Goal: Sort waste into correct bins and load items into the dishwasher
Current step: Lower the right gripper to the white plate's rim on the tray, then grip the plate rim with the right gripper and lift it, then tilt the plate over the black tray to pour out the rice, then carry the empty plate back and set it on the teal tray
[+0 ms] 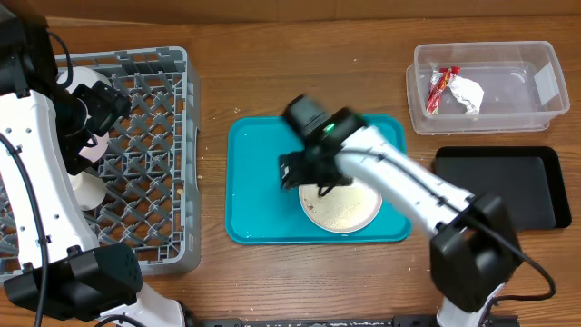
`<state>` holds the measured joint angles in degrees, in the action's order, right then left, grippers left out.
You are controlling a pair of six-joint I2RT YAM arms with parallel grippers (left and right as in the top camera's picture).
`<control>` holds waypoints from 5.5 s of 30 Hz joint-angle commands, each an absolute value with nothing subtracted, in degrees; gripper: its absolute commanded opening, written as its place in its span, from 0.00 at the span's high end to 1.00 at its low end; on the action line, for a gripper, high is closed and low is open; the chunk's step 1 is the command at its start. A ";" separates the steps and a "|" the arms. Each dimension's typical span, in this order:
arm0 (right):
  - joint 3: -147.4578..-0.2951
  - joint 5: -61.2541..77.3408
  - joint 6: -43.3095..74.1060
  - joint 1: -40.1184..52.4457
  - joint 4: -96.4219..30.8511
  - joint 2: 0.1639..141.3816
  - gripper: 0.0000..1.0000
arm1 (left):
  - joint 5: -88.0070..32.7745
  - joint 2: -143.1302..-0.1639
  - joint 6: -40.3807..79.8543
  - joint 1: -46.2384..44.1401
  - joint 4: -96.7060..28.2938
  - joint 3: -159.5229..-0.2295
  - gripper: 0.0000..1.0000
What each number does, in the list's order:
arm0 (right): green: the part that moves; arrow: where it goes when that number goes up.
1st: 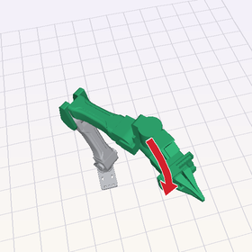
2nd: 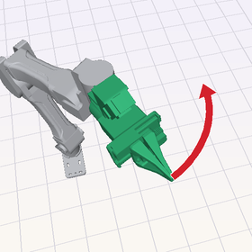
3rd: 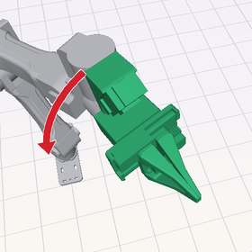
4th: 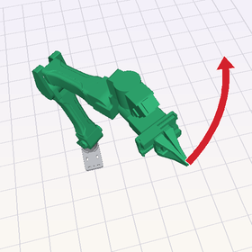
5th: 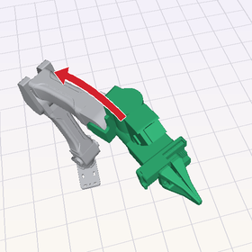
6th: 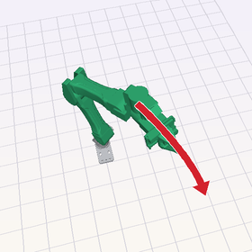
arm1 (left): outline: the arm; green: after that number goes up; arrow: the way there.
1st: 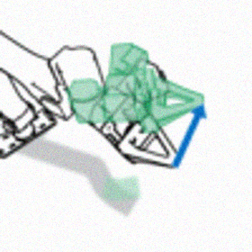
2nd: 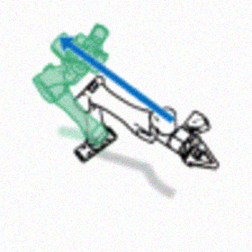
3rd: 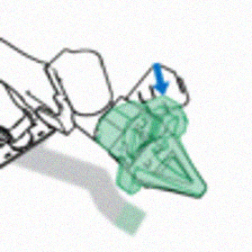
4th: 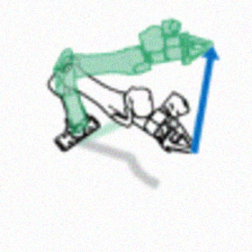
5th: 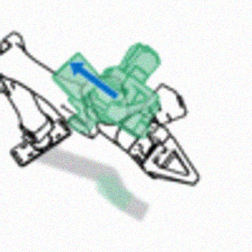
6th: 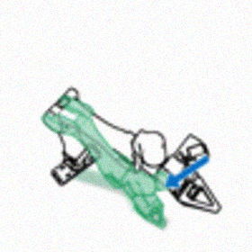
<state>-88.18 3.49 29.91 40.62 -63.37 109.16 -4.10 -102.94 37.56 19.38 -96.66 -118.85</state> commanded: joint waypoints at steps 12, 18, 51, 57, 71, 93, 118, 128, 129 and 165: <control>-88.58 -20.14 45.23 51.75 -57.63 115.68 0.55 | -4.08 -102.65 37.47 19.35 -96.82 -119.02 0.00; -88.44 -20.62 45.25 52.07 -56.38 119.44 0.59 | -4.08 -102.65 37.47 19.35 -96.82 -119.02 0.00; -85.30 -27.22 44.99 52.07 -56.95 120.25 0.96 | -4.08 -102.65 37.47 19.35 -96.82 -119.02 0.00; -85.62 -30.96 45.01 52.07 -60.20 120.25 0.96 | -4.08 -102.65 37.47 19.35 -96.82 -119.02 0.00; -94.19 -37.45 49.60 51.57 -71.59 120.25 0.96 | -4.08 -102.65 37.47 19.35 -96.79 -119.02 0.00; -117.75 -34.79 55.96 18.13 -91.64 120.11 0.96 | -4.08 -102.65 37.47 19.35 -96.82 -119.02 0.00; -117.95 13.52 38.02 -24.93 -82.39 120.14 0.96 | -4.08 -102.65 37.47 19.35 -96.82 -119.02 0.00; -117.93 28.12 30.87 -32.56 -83.07 120.14 0.96 | -4.08 -102.65 37.47 19.38 -96.82 -119.02 0.00; -117.93 29.58 30.00 -33.01 -83.24 120.14 0.96 | -4.08 -102.65 37.47 19.35 -96.82 -119.02 0.00; -117.78 51.03 13.52 -48.14 -91.35 120.16 0.96 | -4.08 -102.65 37.47 19.14 -96.82 -119.02 0.00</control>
<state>-116.25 49.01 18.52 -47.97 -92.82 120.51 -4.10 -102.94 37.54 19.38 -96.68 -118.85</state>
